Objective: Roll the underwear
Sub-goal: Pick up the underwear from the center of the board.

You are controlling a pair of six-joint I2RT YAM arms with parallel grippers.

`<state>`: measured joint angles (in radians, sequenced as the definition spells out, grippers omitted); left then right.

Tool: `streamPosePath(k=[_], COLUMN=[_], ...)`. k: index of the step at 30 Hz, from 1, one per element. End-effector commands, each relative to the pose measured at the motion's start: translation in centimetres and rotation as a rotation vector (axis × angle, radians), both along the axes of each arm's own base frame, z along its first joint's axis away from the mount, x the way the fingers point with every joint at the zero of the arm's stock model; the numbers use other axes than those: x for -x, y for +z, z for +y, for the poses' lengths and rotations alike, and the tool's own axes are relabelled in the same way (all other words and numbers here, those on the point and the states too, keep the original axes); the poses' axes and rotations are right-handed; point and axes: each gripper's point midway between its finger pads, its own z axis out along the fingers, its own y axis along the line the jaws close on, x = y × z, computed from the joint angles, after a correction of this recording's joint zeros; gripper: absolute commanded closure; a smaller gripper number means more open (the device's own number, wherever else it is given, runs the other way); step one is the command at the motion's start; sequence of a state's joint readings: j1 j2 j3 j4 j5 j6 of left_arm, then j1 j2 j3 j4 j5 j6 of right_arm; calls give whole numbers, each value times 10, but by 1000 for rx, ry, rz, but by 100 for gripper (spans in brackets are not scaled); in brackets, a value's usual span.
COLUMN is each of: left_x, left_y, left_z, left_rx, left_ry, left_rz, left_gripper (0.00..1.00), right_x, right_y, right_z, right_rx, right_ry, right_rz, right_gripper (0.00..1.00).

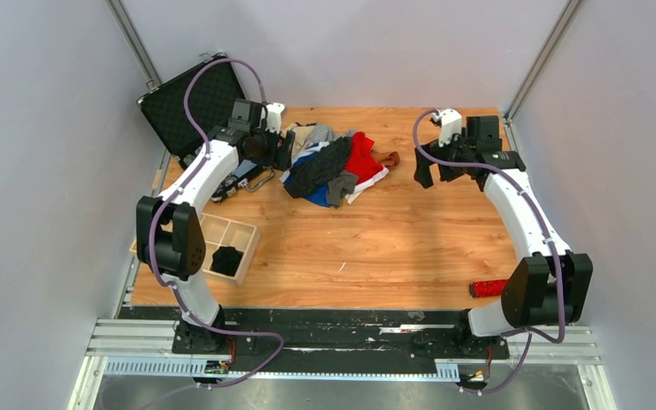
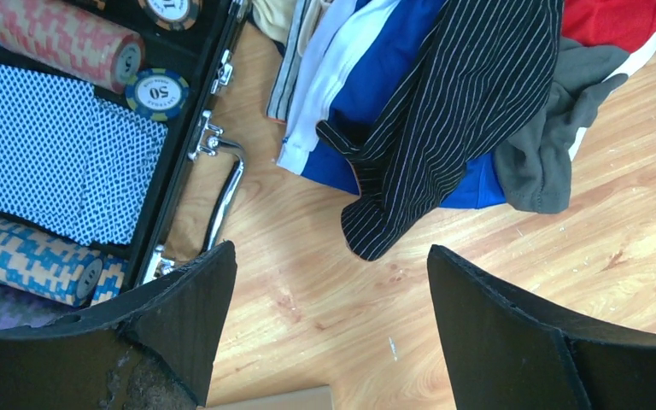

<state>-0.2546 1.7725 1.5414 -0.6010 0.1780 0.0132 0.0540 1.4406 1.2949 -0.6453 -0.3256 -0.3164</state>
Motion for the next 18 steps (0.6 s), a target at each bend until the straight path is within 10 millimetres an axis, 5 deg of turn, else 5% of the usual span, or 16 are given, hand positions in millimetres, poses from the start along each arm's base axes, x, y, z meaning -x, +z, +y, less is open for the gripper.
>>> streamPosePath(k=[1, 5, 14, 18], left_x=[11, 29, 34, 31], left_y=[-7, -23, -50, -67], left_z=[1, -8, -23, -29], left_rx=[27, 56, 98, 32], left_ry=[40, -10, -94, -182], left_rz=[49, 146, 199, 189], left_gripper=[9, 11, 35, 27], right_x=[8, 11, 20, 17], right_y=[-1, -6, -24, -26], right_z=[32, 44, 59, 58], right_rx=[-53, -58, -43, -28], right_ry=[107, 136, 176, 174], right_rz=[35, 49, 82, 79], right_gripper=[2, 2, 1, 1])
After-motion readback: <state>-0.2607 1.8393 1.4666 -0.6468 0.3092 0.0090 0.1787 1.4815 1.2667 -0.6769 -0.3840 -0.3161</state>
